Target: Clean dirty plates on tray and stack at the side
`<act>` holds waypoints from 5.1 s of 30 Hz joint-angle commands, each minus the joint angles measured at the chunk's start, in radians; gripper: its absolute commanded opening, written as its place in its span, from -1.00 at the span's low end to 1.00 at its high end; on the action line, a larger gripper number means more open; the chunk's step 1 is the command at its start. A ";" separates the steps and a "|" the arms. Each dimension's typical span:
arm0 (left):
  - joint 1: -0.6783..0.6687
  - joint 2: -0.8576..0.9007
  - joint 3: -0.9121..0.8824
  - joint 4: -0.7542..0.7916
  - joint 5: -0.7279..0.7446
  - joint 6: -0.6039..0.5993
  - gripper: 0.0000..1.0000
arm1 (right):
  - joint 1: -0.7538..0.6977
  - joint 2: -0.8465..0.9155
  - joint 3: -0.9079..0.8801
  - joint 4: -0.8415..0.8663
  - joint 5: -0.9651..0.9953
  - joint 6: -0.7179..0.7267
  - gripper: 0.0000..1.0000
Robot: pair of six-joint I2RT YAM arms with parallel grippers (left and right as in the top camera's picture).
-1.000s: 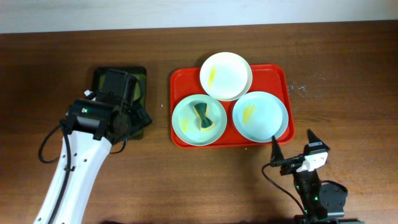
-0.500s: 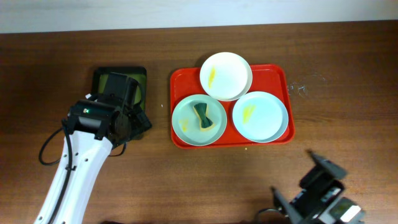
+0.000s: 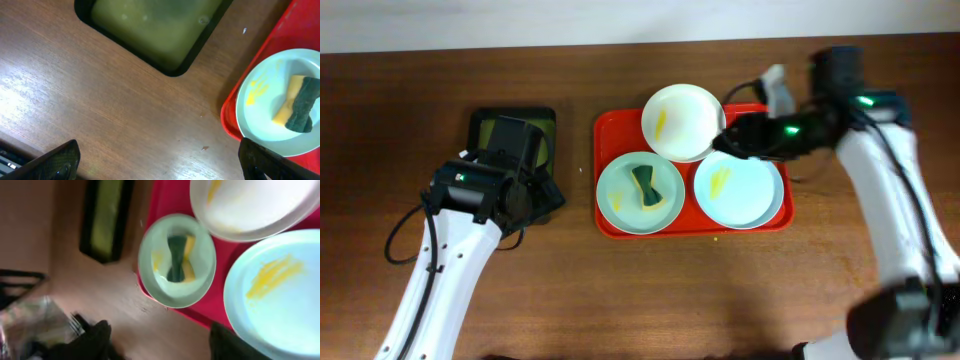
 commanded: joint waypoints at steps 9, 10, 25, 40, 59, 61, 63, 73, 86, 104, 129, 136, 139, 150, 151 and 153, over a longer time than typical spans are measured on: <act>0.003 -0.002 0.002 0.005 0.058 0.009 0.98 | 0.274 0.387 0.013 0.190 0.513 0.081 0.13; 0.003 -0.002 0.002 0.007 0.071 0.009 0.98 | 0.275 0.414 0.013 0.224 0.507 0.054 -0.09; 0.003 -0.002 0.002 0.030 0.075 0.009 0.89 | 0.276 0.451 -0.013 0.300 0.445 -0.041 -0.35; -0.109 0.103 -0.193 0.580 0.319 0.119 0.11 | 0.275 0.479 -0.031 0.283 0.445 -0.042 -0.87; -0.218 0.548 -0.192 1.090 0.451 0.071 -0.04 | 0.275 0.479 -0.031 0.276 0.442 -0.023 -0.92; -0.228 0.548 -0.192 1.080 0.398 0.068 -0.03 | 0.275 0.479 -0.031 0.275 0.442 -0.023 -0.92; -0.228 0.548 -0.192 1.078 0.398 0.068 -0.04 | 0.275 0.479 -0.031 0.276 0.443 -0.023 -0.92; -0.251 0.596 -0.192 1.085 0.388 0.077 -0.37 | 0.275 0.479 -0.031 0.275 0.446 -0.023 -0.92; -0.162 0.474 -0.190 0.823 0.071 0.099 -1.00 | 0.274 0.479 -0.031 0.260 0.476 -0.023 -0.92; -0.207 0.585 -0.193 0.893 0.122 0.102 -1.00 | 0.274 0.479 -0.031 0.268 0.461 0.003 -0.90; -0.321 0.558 -0.143 0.718 -0.090 -0.088 -1.00 | 0.274 0.479 -0.031 0.264 0.465 0.014 -0.88; -0.321 0.335 -0.143 0.584 -0.218 -0.062 -1.00 | 0.274 0.479 -0.030 0.265 0.472 0.014 -0.92; -0.314 0.257 -0.143 0.566 -0.218 -0.062 -1.00 | 0.276 0.463 0.000 0.217 0.472 0.005 -0.92; -0.002 0.132 -0.145 0.226 -0.212 -0.032 -1.00 | 0.624 0.296 0.083 0.133 1.403 0.014 -0.92; 0.013 0.132 -0.145 0.211 -0.213 -0.031 -1.00 | 0.658 0.296 0.083 0.132 1.488 0.014 -0.92; 0.034 0.132 -0.145 0.184 -0.232 -0.028 -1.00 | 0.729 0.296 0.083 0.133 1.688 0.014 -0.92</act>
